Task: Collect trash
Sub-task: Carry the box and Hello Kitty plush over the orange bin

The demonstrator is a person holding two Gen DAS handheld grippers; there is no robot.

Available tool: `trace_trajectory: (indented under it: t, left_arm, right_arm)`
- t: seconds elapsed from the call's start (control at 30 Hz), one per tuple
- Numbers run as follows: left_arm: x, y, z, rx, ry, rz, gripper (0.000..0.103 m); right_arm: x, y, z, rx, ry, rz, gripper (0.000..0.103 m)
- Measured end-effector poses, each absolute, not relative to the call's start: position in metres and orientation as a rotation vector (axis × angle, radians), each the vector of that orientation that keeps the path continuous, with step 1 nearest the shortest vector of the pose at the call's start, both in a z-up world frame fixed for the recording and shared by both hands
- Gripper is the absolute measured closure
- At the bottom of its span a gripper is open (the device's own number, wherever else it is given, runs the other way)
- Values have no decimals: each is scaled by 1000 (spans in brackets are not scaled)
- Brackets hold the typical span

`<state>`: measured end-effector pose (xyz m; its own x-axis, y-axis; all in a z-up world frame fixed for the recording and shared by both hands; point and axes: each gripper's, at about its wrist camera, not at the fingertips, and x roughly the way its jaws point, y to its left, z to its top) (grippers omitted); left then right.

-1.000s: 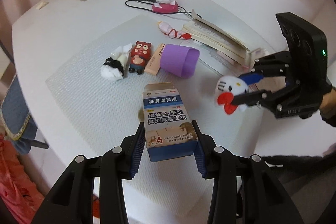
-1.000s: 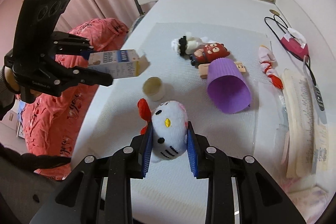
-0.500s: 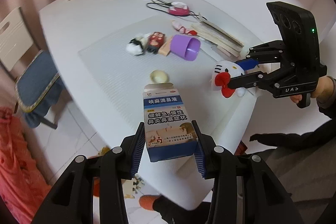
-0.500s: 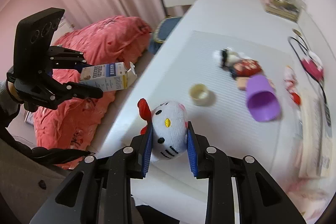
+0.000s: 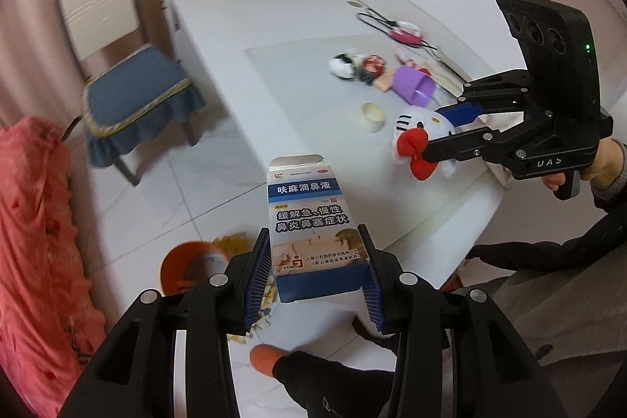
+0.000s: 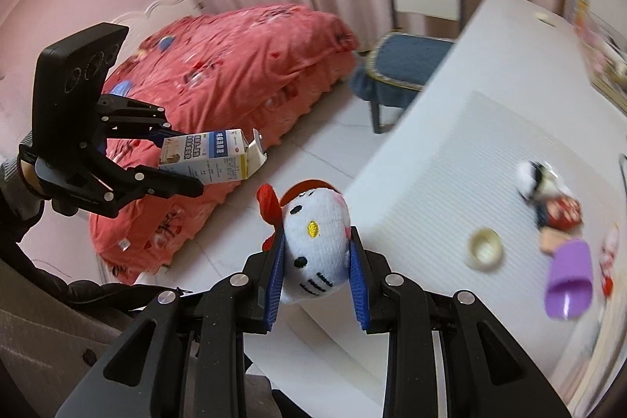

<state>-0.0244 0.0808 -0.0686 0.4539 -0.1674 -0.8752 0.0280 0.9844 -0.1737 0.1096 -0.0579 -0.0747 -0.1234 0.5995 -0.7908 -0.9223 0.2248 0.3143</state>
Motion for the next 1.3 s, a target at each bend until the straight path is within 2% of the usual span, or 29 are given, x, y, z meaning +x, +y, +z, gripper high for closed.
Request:
trace_trajectory:
  t: [0.53, 0.83, 1.3]
  left_arm:
    - [-68, 188, -99, -280, 1113, 15, 59]
    - [-62, 247, -146, -317, 1158, 4, 59]
    - [-46, 292, -222, -374, 1247, -52, 59]
  right_arm:
    - [52, 102, -96, -484, 1058, 1503, 73]
    - [46, 175, -156, -466, 1141, 1457, 73]
    - [57, 228, -255, -440, 1268, 1293, 73]
